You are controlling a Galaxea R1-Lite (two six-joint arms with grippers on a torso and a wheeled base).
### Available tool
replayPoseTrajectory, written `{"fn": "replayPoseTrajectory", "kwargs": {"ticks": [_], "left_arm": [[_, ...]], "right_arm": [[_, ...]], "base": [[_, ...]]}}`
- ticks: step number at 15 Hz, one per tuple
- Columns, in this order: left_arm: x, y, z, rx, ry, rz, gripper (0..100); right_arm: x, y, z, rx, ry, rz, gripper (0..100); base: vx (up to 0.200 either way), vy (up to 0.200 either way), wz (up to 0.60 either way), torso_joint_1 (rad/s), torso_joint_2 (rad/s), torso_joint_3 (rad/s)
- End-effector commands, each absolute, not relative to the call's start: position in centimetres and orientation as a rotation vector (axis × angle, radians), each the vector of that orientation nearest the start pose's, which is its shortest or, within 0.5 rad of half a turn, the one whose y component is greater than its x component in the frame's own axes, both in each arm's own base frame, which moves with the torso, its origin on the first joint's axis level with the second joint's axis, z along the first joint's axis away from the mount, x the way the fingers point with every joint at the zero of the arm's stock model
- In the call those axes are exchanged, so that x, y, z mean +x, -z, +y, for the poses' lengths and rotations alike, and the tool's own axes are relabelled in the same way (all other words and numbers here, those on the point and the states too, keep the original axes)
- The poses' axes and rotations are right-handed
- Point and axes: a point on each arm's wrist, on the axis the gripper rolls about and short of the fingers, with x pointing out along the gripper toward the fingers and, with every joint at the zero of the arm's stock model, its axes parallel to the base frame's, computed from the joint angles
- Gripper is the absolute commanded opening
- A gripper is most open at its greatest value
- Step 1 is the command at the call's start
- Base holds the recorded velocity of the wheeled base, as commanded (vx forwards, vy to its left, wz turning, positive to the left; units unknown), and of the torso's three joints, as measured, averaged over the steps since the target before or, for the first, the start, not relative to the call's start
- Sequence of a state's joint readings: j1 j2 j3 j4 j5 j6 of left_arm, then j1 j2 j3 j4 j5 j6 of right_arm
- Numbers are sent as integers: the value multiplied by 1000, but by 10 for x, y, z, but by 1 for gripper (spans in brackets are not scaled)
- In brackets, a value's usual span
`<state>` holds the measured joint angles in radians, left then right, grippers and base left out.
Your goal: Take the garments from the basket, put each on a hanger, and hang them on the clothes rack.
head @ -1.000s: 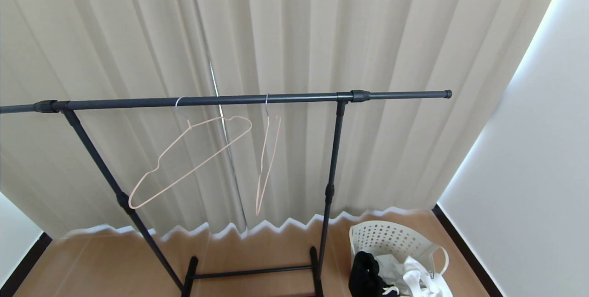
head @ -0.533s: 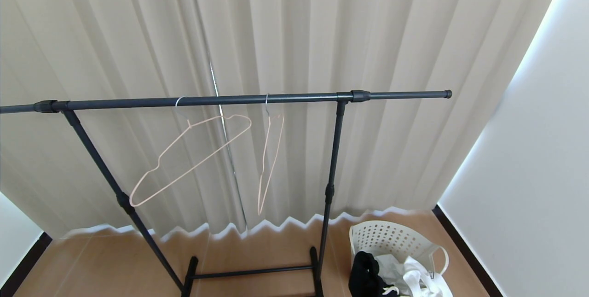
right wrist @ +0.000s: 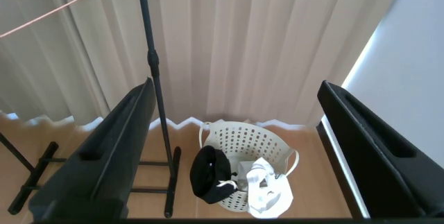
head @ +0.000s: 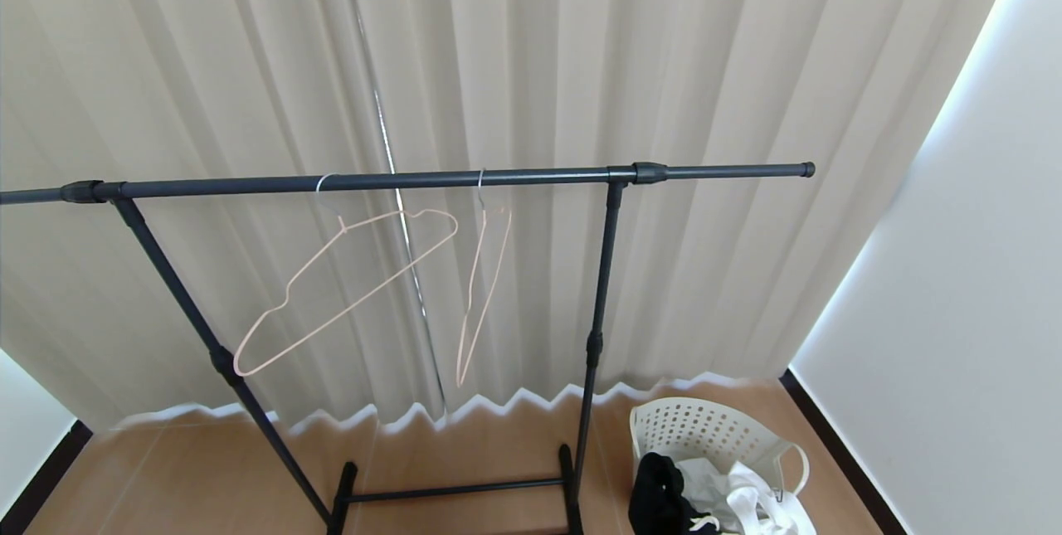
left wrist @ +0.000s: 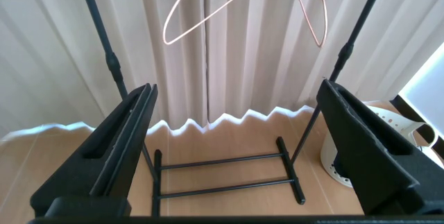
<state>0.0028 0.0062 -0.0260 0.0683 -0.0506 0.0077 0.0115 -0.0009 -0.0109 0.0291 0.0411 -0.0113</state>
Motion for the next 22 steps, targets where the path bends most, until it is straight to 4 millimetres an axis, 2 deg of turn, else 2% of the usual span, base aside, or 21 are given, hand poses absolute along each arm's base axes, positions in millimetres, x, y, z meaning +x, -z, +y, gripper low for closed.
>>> {"fn": "replayPoseTrajectory", "kwargs": {"ticks": [1, 13, 17, 22], "left_arm": [[-24, -76, -1, 6, 48, 49, 100], [-24, -75, -2, 55, 66, 50, 100], [-24, -75, -2, 97, 81, 51, 100], [-24, -75, -2, 56, 77, 50, 100]], "right_arm": [[-24, -75, 1, -12, -54, 18, 100], [-24, -76, 1, -33, -88, 18, 100], [-24, -76, 1, -38, -89, 18, 100], [-24, -76, 1, -33, -89, 18, 100]], "base": [[0, 0, 0, 0, 0, 0], [0, 0, 0, 0, 0, 0], [0, 0, 0, -84, 193, 102], [0, 0, 0, -119, 265, 144]]}}
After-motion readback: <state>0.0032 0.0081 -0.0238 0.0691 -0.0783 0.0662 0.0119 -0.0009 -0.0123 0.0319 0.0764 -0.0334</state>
